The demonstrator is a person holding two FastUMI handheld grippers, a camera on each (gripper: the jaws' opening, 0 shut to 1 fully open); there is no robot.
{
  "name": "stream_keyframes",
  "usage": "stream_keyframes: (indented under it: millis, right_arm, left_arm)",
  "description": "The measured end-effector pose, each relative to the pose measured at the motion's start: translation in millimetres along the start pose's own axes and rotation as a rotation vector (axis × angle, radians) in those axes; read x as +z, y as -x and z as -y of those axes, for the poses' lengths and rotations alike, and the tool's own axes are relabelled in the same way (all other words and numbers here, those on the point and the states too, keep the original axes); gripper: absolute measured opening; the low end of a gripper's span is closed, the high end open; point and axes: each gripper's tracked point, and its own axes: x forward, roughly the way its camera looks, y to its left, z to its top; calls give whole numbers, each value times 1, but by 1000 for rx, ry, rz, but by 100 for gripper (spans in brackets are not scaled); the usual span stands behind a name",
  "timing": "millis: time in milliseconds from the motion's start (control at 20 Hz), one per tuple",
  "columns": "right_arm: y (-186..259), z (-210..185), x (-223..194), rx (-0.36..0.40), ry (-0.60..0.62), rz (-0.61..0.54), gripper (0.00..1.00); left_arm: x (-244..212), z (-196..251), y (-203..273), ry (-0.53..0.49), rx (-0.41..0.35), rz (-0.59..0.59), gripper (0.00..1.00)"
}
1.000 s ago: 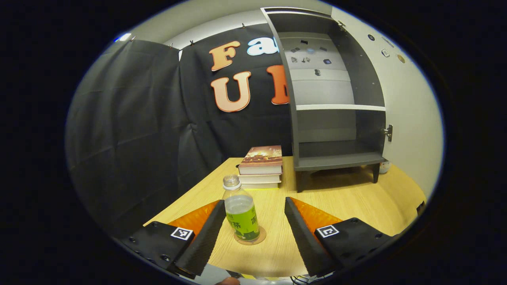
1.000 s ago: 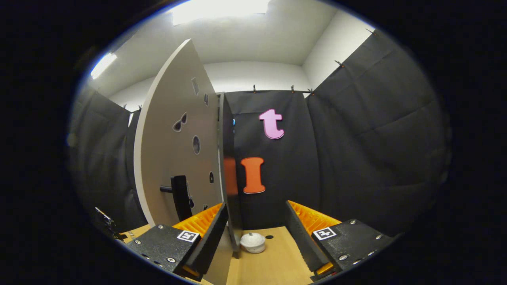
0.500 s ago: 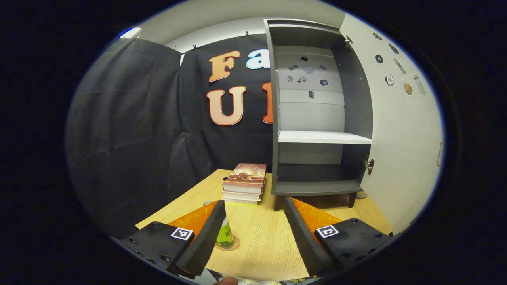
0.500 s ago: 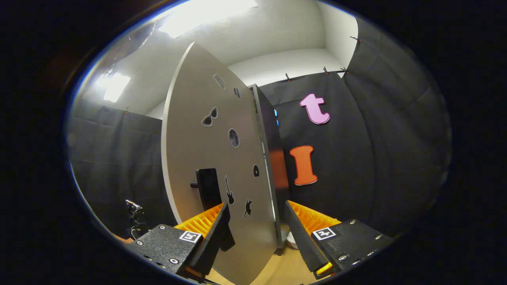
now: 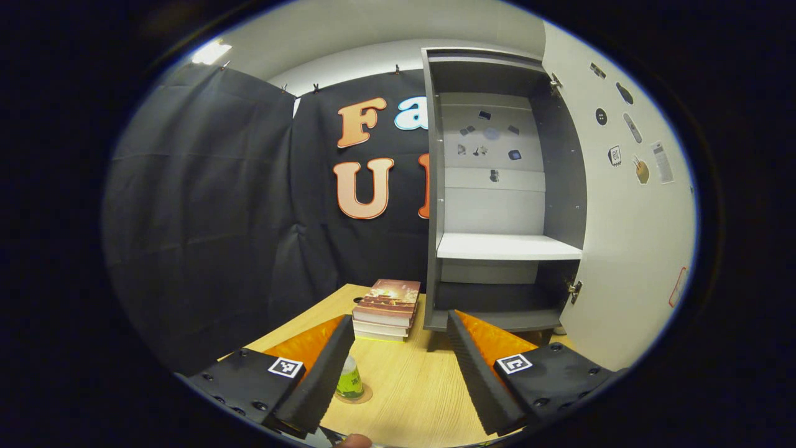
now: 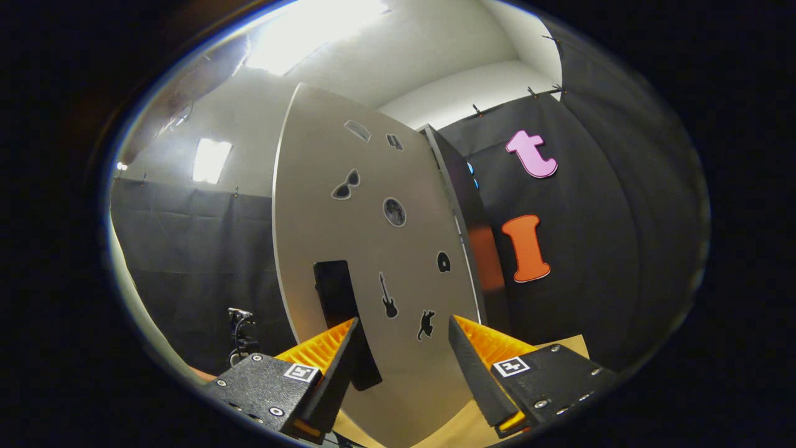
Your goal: Open the cabinet door with the right hand, grasp the bottle in the cabinet with the left hand and place it on the coaster, then close the cabinet door with the right hand.
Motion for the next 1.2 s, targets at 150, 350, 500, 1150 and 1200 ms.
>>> stream_keyframes:
  millis: [150, 350, 500, 1150, 1200]
  right_arm:
    - [-3, -4, -3, 29, 9, -24, 87]
    - [0, -4, -5, 22, -9, -19, 88]
    - [-3, -6, -12, 27, -28, -25, 87]
    - [-26, -20, -27, 113, -114, -127, 93]
    - [-31, -21, -30, 118, -113, -137, 93]
  left_arm:
    - [12, 0, -15, 8, -36, 25, 97]
    - [17, -10, -36, 23, -68, 32, 97]
    - [22, -19, -47, 28, -86, 38, 98]
    - [27, -70, -82, 39, -80, 34, 97]
    - [28, -76, -83, 42, -74, 36, 97]
